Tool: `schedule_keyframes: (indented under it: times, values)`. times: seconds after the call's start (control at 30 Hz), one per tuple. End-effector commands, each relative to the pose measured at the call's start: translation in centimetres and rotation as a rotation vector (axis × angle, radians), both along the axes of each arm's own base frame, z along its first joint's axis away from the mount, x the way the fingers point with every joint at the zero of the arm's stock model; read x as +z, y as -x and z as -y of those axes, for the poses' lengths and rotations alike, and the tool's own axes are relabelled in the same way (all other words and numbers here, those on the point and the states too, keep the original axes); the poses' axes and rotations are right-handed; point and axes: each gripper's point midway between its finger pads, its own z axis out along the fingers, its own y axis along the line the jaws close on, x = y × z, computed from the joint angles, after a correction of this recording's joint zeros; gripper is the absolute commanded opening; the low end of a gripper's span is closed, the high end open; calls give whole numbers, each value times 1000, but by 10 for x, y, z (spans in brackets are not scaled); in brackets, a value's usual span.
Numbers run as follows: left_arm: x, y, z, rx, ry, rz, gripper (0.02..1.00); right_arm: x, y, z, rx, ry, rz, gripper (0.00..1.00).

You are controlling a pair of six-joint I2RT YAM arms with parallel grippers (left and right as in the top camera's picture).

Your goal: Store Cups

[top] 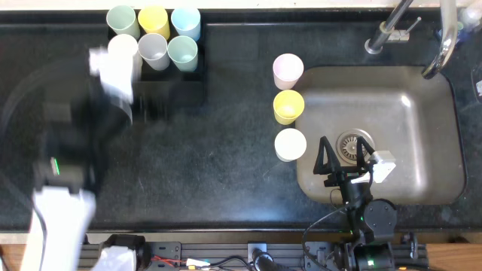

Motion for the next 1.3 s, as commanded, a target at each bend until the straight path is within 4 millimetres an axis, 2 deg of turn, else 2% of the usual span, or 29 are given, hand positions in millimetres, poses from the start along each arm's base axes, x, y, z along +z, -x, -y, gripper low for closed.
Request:
schedule_keyframes:
  times: [0.03, 0.13, 0.17, 0.23, 0.27, 0.3, 0.4, 0.43, 0.5, 0.57, 0.67, 0.9, 1.17, 1.3]
  values:
    - [26, -72, 37, 66, 187, -303, 998, 3, 0, 1, -3, -1, 12, 998]
    - [16, -96, 77, 115, 170, -453, 998, 3, 0, 1, -3, -1, 12, 998]
    - [7, -104, 104, 120, 149, -502, 998, 3, 0, 1, -3, -1, 12, 998]
    - [-7, -112, 137, 115, 128, -546, 998, 3, 0, 1, -3, -1, 12, 998]
    - [-25, -117, 175, 86, 116, -580, 998, 3, 0, 1, -3, -1, 12, 998]
    - [-40, -120, 199, 70, 112, -601, 998, 3, 0, 1, -3, -1, 12, 998]
    - [-74, -119, 247, 48, 114, -654, 998, 3, 0, 1, -3, -1, 12, 998]
    - [-101, -118, 260, 90, 118, -713, 1000, 3, 0, 1, -3, -1, 12, 996]
    - [-129, -115, 261, 150, 119, -800, 1000, 3, 0, 1, -3, -1, 12, 998]
    - [-150, -110, 252, 212, 107, -877, 1000, 3, 0, 1, -3, -1, 12, 998]
    - [-171, -104, 235, 278, 70, -954, 1000, 3, 0, 1, -3, -1, 12, 998]
    - [-183, -102, 221, 335, 44, -995, 1000, 3, 0, 1, -3, -1, 12, 998]
    - [-206, -97, 228, 328, 43, -1059, 1000, 3, 0, 1, -3, -1, 12, 998]
    - [-214, -93, 225, 341, 22, -1084, 1000, 3, 0, 1, -3, -1, 12, 998]
